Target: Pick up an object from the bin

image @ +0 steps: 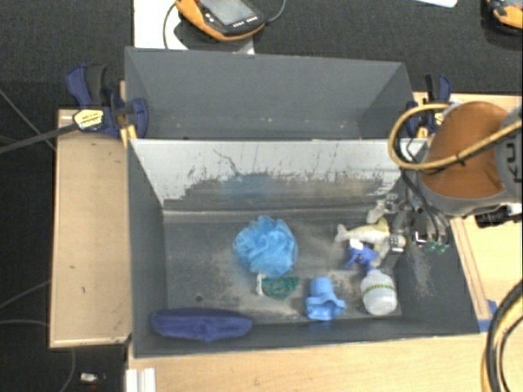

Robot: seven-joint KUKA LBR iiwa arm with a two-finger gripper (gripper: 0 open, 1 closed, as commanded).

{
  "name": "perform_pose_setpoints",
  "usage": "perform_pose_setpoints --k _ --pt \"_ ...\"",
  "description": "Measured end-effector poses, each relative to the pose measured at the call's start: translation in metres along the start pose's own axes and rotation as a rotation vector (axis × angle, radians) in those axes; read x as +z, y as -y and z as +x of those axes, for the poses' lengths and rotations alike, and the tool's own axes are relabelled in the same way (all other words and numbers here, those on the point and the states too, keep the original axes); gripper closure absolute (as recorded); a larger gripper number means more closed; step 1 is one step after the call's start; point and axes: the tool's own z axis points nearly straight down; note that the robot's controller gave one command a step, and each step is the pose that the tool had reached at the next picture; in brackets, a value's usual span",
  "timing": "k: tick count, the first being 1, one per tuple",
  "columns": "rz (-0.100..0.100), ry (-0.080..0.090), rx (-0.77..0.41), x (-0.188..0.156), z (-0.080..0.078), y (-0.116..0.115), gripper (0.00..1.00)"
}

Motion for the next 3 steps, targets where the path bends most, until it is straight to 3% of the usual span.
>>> perform_pose_setpoints --k 1,2,3 --pt "-0.008 -0.002 0.136 0.048 0.015 0.026 1.00" --pt "-0.008 -0.002 0.135 0.048 0.015 0.026 1.00" --pt "-0.008 -0.005 -0.154 -0.001 0.030 0.035 1.00"
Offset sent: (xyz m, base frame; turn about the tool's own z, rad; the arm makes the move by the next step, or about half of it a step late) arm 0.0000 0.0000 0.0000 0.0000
